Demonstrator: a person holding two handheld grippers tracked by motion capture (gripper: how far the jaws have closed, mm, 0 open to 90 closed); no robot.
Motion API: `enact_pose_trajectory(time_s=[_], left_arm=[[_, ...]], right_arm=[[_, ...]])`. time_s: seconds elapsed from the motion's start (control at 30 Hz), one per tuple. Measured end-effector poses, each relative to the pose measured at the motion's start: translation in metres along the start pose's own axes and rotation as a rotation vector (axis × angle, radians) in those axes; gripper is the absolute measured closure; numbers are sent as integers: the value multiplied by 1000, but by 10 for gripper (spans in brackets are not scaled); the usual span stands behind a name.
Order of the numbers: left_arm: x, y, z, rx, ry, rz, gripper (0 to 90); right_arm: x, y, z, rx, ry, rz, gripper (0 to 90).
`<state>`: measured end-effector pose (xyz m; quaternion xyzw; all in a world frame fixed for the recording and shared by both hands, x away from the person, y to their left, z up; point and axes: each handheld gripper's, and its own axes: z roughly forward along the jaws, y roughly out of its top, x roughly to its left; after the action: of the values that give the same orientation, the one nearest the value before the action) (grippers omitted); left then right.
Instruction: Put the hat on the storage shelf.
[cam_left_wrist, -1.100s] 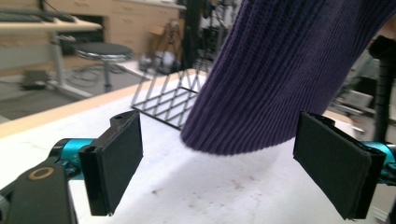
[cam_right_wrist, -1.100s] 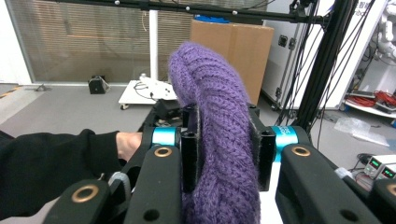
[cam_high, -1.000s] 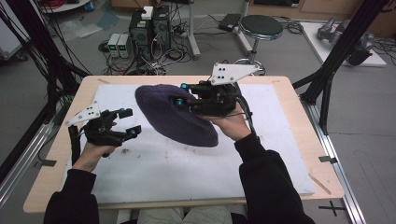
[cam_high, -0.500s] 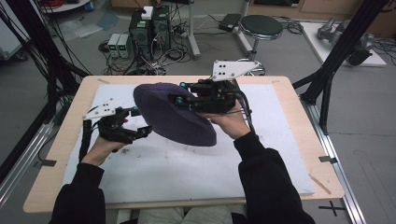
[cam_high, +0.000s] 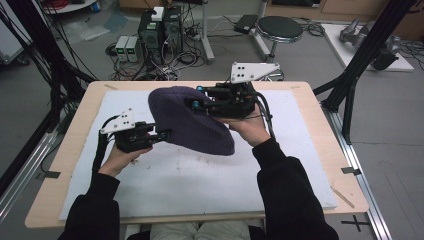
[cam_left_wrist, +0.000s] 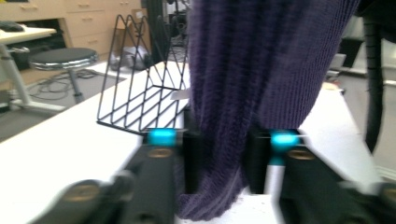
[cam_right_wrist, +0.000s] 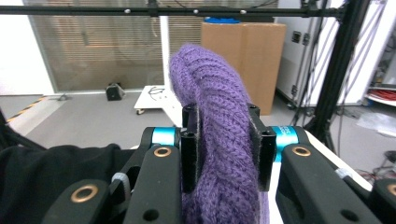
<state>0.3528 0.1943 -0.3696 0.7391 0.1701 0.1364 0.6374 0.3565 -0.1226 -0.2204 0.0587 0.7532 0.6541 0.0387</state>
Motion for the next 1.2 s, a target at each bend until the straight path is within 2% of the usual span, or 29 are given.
enact_pose_trajectory(time_s=[0.07, 0.2, 0.3, 0.43, 0.6, 0.8, 0.93, 1.2], left_arm=[[1, 0, 2, 7, 13, -10, 805], [0, 0, 4, 24, 49, -6, 812], [0, 0, 6, 17, 53, -13, 817], [1, 3, 9, 2, 96, -11, 818], [3, 10, 17, -14, 117, -11, 819], [1, 26, 32, 0, 103, 10, 818], [0, 37, 46, 0, 98, 21, 818], [4, 60, 75, -23, 87, 24, 818]], right_arm=[[-4, -1, -3, 0, -19, 6, 710], [-11, -3, -10, 17, -90, 11, 707], [-17, -6, -16, 16, -136, 15, 709], [-25, -10, -24, 17, -191, 19, 716], [-33, -11, -34, 11, -252, 21, 722], [-43, -11, -50, -1, -313, 14, 726], [-50, -6, -63, 3, -348, -9, 728], [-59, 9, -90, -24, -384, -89, 729]])
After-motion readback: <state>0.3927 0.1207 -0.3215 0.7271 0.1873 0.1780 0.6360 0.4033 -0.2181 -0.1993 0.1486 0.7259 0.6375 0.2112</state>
